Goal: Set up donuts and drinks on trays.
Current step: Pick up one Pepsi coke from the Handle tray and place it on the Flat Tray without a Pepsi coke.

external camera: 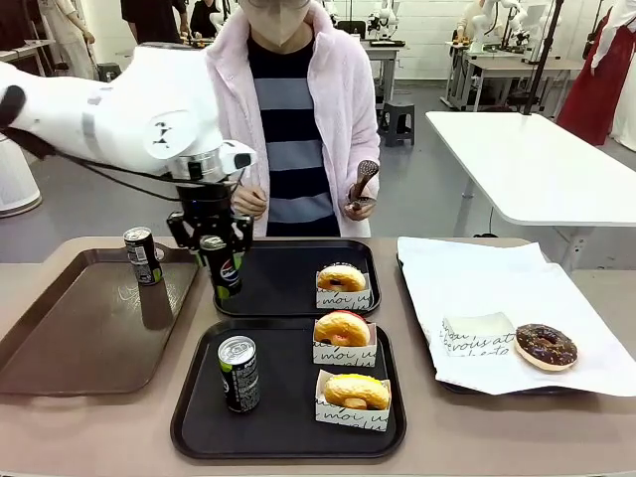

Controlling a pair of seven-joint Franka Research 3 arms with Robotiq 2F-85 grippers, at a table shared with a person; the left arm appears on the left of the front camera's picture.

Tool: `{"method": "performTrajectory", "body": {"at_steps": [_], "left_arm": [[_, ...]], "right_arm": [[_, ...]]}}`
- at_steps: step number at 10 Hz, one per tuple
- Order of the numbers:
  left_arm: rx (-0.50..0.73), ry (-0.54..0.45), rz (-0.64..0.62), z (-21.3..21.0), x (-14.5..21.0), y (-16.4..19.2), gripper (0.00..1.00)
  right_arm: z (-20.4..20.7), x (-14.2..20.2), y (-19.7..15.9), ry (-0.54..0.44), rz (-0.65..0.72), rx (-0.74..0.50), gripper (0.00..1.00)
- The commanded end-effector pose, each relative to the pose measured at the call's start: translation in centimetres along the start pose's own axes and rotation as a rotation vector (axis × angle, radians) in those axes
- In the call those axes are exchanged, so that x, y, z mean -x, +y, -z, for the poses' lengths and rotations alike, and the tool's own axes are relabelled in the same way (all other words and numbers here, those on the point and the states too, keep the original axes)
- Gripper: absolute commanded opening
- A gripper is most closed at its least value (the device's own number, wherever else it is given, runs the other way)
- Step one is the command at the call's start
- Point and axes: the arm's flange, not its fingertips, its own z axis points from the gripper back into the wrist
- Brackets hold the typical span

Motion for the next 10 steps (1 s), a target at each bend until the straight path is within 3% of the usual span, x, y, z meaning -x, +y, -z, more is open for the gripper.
{"method": "performTrajectory", "body": {"at_steps": [1, 3, 5, 7, 9, 10], "left_arm": [[-0.023, -0.004, -0.001, 0.4, -2.9, -2.6, 0.59], [-0.026, -0.008, 0.004, 1.7, -4.6, -4.8, 0.59], [-0.021, 0.036, 0.021, 1.8, -4.9, -4.7, 0.59], [-0.041, 0.074, 0.036, 0.1, -3.6, -3.2, 0.59], [-0.109, 0.195, 0.085, -2.7, -1.8, -0.3, 0.59], [-0.093, 0.207, 0.130, -4.4, -0.6, 1.0, 0.59]], "right_arm": [[-0.1, -0.3, 0.0, -0.017, -0.018, -0.027, 1.00], [-0.1, -0.3, 0.0, -0.017, -0.018, -0.027, 1.00], [-0.1, -0.3, 0.0, -0.017, -0.018, -0.027, 1.00], [-0.1, -0.3, 0.0, -0.017, -0.018, -0.027, 1.00], [-0.1, -0.3, 0.0, -0.017, -0.018, -0.027, 1.00], [-0.1, -0.3, 0.0, -0.017, -0.018, -0.027, 1.00]]}}
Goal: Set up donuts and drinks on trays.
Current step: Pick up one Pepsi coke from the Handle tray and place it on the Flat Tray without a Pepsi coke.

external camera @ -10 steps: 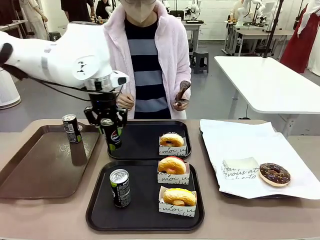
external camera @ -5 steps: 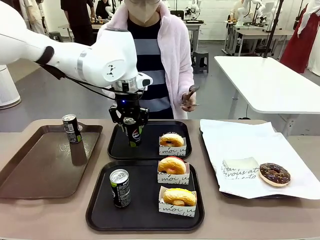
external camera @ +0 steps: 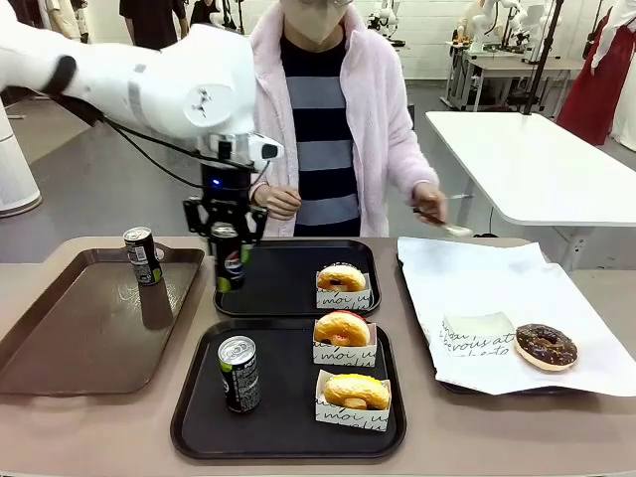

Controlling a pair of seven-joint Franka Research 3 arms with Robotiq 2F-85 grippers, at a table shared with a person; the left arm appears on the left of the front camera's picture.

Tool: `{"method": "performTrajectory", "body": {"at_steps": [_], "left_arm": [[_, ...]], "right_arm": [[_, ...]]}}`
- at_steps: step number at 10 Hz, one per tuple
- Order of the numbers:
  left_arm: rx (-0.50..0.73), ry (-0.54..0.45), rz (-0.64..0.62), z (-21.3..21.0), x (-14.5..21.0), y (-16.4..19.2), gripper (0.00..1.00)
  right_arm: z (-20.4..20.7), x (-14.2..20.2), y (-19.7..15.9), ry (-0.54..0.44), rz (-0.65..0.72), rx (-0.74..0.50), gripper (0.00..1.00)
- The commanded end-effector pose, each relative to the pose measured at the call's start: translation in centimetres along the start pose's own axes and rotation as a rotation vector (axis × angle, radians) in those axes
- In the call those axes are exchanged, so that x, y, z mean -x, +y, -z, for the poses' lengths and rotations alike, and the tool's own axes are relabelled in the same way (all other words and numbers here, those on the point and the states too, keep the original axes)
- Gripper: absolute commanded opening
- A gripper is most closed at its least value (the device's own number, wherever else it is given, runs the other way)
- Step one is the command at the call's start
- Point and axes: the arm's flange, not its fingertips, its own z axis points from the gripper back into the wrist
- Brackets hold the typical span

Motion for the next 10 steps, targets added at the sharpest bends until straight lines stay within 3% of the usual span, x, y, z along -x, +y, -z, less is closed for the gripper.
{"method": "performTrajectory", "body": {"at_steps": [1, 3, 4, 10], "left_arm": [[0.030, -0.011, 0.060, -2.4, 2.4, 2.5, 0.59], [0.076, -0.082, 0.026, -2.3, 3.2, 2.8, 0.59], [-0.001, -0.003, 0.041, -3.0, 2.2, 2.3, 0.59], [-0.001, -0.003, 0.041, -3.0, 2.2, 2.3, 0.59]], "right_arm": [[-0.1, -0.3, 0.0, -0.017, -0.018, -0.027, 1.00], [-0.1, -0.3, 0.0, -0.017, -0.018, -0.027, 1.00], [-0.1, -0.3, 0.0, -0.017, -0.018, -0.027, 1.00], [-0.1, -0.3, 0.0, -0.017, -0.018, -0.027, 1.00]]}}
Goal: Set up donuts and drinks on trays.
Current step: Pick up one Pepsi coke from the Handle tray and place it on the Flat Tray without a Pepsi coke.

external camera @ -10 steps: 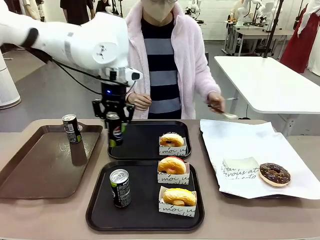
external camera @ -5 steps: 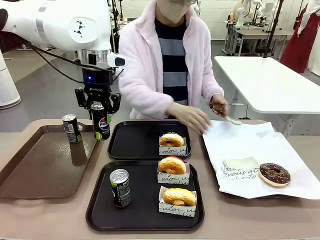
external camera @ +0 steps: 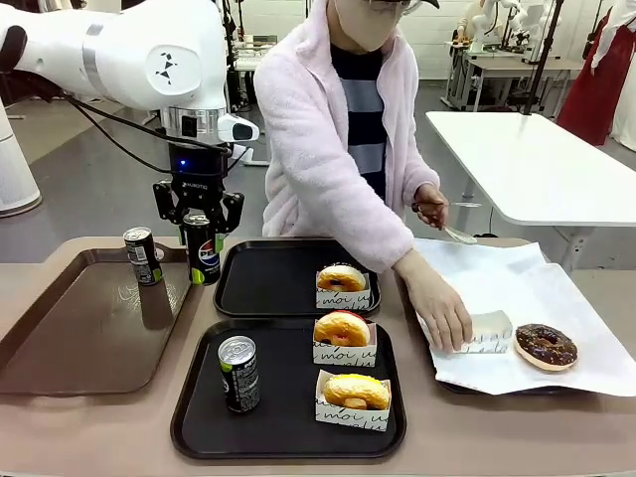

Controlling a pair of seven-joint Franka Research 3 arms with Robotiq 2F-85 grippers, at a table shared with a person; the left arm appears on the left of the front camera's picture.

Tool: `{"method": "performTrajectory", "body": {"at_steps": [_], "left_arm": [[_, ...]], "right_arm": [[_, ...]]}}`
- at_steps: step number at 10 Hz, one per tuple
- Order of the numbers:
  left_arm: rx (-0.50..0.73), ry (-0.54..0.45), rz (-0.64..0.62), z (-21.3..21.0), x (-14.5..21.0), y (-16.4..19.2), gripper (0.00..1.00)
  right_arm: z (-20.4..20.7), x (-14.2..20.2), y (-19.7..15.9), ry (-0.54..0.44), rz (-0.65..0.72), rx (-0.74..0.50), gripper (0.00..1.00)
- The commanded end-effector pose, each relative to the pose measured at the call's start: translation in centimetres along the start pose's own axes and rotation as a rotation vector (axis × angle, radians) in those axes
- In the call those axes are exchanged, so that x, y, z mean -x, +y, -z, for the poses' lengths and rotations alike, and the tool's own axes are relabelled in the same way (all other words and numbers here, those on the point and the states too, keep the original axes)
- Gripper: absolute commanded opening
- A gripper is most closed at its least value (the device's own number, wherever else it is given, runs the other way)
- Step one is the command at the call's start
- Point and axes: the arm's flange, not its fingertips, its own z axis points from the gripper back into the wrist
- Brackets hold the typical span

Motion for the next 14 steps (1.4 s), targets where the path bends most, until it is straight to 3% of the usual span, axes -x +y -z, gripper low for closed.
{"method": "performTrajectory", "body": {"at_steps": [1, 4, 9, 14], "left_arm": [[-0.017, -0.002, -0.001, -0.7, 0.0, 0.1, 0.59], [0.000, -0.001, 0.000, -0.1, 0.0, 0.0, 0.59], [0.099, -0.004, -0.006, 2.0, -4.5, -2.6, 0.59], [0.143, -0.077, -0.047, 6.8, -8.3, -2.2, 0.59]], "right_arm": [[-0.1, -0.3, 0.0, -0.017, -0.018, -0.027, 1.00], [-0.1, -0.3, 0.0, -0.017, -0.018, -0.027, 1.00], [-0.1, -0.3, 0.0, -0.017, -0.018, -0.027, 1.00], [-0.1, -0.3, 0.0, -0.017, -0.018, -0.027, 1.00]]}}
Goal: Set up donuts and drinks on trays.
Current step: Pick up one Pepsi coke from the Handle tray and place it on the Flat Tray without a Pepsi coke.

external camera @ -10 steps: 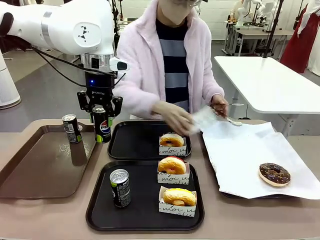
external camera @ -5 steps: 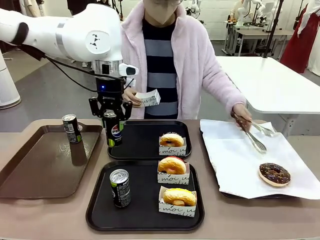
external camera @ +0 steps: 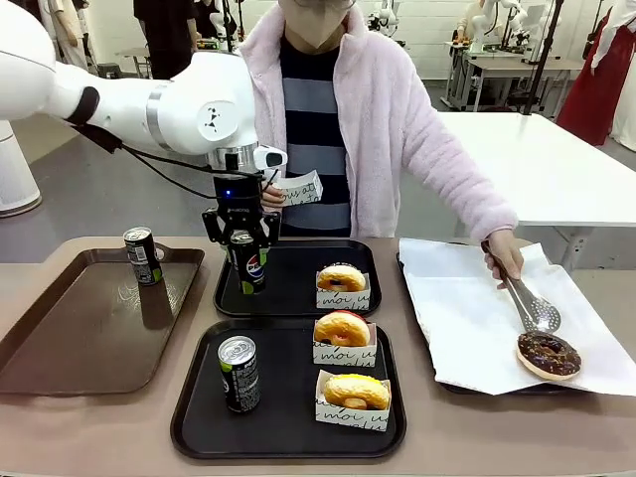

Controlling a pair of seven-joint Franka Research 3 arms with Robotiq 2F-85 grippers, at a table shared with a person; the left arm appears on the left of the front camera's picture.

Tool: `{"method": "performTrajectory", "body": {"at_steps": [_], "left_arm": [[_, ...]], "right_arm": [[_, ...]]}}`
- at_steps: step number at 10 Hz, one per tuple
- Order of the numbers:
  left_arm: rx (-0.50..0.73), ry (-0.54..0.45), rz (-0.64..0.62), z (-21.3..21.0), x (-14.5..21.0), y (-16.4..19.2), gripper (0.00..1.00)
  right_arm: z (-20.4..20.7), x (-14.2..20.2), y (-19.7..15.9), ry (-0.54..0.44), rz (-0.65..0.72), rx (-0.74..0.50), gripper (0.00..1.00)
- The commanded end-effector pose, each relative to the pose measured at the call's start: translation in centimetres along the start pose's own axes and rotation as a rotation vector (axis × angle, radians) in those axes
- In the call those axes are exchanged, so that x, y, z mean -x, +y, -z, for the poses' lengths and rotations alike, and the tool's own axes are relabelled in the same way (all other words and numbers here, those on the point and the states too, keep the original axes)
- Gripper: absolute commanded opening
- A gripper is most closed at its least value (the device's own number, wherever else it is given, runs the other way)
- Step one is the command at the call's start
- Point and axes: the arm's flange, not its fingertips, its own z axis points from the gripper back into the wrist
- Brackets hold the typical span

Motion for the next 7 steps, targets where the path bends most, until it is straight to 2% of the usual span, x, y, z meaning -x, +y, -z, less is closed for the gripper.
{"method": "performTrajectory", "body": {"at_steps": [1, 7], "left_arm": [[0.024, -0.054, -0.008, 0.6, -0.5, 0.3, 0.59], [-0.059, -0.075, 0.043, 3.6, -1.4, 0.7, 0.59]], "right_arm": [[-0.1, -0.3, 0.0, -0.017, -0.018, -0.027, 1.00], [-0.1, -0.3, 0.0, -0.017, -0.018, -0.027, 1.00]]}}
